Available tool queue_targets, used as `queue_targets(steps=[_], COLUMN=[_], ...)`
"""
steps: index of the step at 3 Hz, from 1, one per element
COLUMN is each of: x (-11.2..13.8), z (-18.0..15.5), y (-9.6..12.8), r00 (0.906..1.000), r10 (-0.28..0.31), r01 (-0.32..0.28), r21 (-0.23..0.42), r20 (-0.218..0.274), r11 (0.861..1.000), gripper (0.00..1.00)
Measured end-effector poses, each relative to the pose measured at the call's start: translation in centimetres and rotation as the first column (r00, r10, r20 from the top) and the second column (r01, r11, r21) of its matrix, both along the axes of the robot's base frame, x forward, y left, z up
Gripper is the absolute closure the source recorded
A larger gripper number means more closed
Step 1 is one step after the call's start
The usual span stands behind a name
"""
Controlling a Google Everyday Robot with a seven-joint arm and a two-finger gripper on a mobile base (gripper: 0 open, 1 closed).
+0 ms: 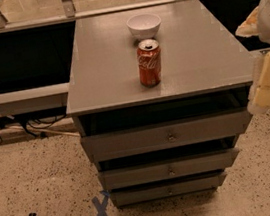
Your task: Open middle drawer
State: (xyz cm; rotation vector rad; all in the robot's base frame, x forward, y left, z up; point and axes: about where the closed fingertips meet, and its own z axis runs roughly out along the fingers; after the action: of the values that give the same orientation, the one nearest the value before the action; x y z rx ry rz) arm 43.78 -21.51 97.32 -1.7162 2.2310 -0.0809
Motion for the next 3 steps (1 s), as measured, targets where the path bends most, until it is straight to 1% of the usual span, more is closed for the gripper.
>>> queue_targets(steps=[1, 2, 3], x=[-0.7, -2.6, -4.5], z=[-3.8, -10.6, -20.5], y=[1.3, 4.5, 8.4], r00=[0.9999, 0.9981, 0.9919], r10=[-0.006, 0.057, 0.112], r01=[0.008, -0.048, -0.063], r21=[0.134, 0.306, 0.535], r20=[-0.011, -0.022, -0.060], r11=[0.991, 0.951, 0.842], gripper=[0.00, 0.00, 0.00])
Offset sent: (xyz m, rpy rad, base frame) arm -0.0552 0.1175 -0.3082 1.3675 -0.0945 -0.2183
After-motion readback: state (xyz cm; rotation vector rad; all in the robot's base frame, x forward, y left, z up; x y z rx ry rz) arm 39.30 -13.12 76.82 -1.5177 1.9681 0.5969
